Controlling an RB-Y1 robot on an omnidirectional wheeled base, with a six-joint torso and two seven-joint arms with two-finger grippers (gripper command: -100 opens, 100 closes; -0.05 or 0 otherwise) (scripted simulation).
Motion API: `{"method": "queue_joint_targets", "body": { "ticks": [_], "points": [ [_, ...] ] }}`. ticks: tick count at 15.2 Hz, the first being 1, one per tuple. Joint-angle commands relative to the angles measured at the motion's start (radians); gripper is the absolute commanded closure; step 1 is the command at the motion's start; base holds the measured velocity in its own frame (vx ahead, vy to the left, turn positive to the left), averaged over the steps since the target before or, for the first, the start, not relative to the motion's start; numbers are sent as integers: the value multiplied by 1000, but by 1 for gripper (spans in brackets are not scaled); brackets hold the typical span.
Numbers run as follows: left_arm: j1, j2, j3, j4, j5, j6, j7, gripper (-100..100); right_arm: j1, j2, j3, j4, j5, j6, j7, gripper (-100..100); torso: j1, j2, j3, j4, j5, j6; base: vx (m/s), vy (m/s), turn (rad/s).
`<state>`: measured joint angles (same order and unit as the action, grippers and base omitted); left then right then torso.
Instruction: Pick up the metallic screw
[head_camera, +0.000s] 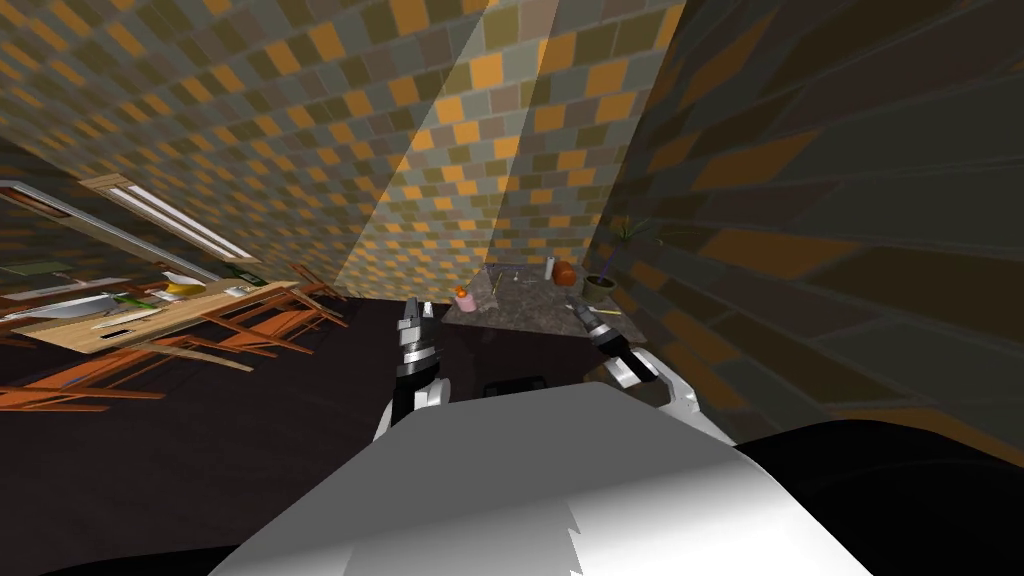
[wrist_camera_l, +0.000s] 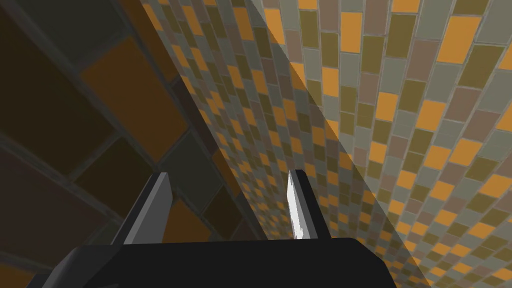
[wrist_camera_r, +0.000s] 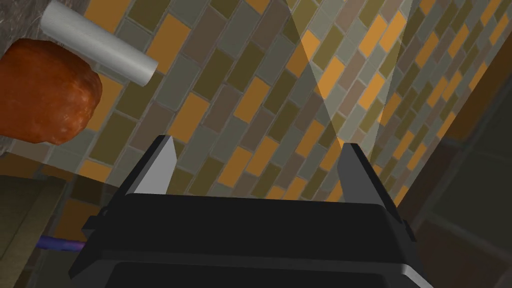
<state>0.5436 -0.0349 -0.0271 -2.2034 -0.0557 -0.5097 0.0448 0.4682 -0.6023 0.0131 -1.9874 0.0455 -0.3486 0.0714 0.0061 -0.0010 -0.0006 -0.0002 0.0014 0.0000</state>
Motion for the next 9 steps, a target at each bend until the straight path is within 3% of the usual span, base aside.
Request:
{"method": "queue_joint_targets", "body": {
  "ticks": [1,9],
  "points": [
    [0,0,0,0,0,0,0,0,0,-50,5,50,17,0,10,-100,0,0,0,0,0,0,24,83,112],
    [0,0,0,0,0,0,0,0,8,-239,29,227,85,23,50,-100,2,-1,-1,0,0,0,29,102,167]
  ]
}}
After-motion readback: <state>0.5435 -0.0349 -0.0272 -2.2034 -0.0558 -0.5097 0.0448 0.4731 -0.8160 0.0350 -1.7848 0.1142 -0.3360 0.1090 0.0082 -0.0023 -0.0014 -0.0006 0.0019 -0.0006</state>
